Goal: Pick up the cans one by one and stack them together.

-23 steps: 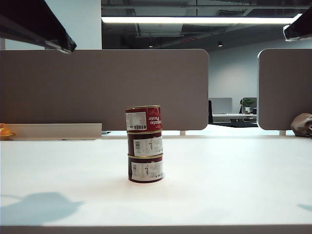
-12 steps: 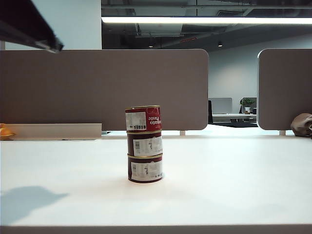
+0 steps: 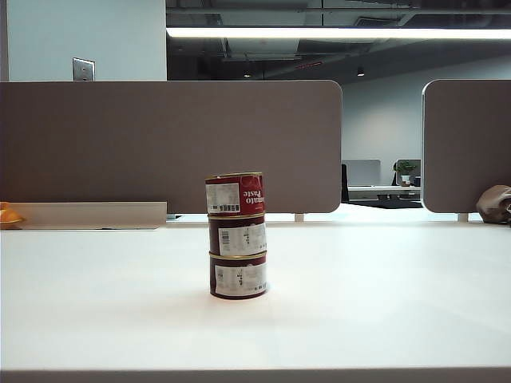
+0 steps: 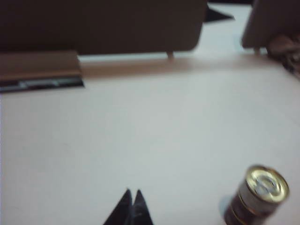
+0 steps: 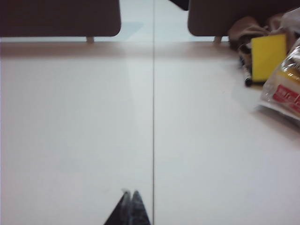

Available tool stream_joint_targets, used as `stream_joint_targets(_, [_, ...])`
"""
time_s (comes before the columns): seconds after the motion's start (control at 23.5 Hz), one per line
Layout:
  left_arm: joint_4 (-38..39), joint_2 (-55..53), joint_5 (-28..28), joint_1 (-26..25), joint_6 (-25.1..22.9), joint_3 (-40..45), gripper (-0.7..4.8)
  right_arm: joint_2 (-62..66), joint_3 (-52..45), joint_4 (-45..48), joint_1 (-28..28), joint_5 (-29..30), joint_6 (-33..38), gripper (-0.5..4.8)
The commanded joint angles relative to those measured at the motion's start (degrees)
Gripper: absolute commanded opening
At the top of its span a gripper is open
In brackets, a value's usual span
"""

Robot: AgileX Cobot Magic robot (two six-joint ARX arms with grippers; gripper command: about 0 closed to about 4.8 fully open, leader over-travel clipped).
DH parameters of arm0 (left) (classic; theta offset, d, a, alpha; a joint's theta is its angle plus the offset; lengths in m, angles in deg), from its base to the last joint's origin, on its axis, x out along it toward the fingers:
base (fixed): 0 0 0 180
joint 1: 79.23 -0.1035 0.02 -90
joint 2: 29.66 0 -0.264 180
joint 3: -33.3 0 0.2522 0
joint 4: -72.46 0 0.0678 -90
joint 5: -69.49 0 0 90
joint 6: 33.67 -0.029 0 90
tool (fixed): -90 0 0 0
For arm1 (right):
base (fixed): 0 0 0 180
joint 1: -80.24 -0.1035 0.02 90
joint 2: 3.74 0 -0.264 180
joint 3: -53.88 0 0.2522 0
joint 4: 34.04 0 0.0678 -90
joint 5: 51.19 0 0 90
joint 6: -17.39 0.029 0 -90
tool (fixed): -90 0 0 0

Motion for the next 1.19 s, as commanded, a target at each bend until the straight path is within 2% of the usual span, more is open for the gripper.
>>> stream_joint_targets(0.04, [-0.7, 3.7, -0.1, -4.2, -0.2, -0.2, -0.03, -1.9, 0.1, 0.6, 2.2, 0.0, 0.2, -0.05])
stream_joint_targets(0.21, [-0.7, 5.8, -0.2, -9.7, -0.2, -0.1, -0.03, -4.3, 0.1, 0.6, 4.5, 0.0, 0.2, -0.05])
stream_joint_targets(0.85, [-0.5, 5.8, -0.2, -9.9, -0.2, -0.1, -0.03, -4.3, 0.1, 0.5, 4.9, -0.2, 0.2, -0.05])
stream_joint_targets(1.19, [3.1, 7.6, 1.3, -9.9, -0.2, 0.0, -0.03, -7.1, 0.0, -4.9, 4.9, 0.7, 0.2, -0.05])
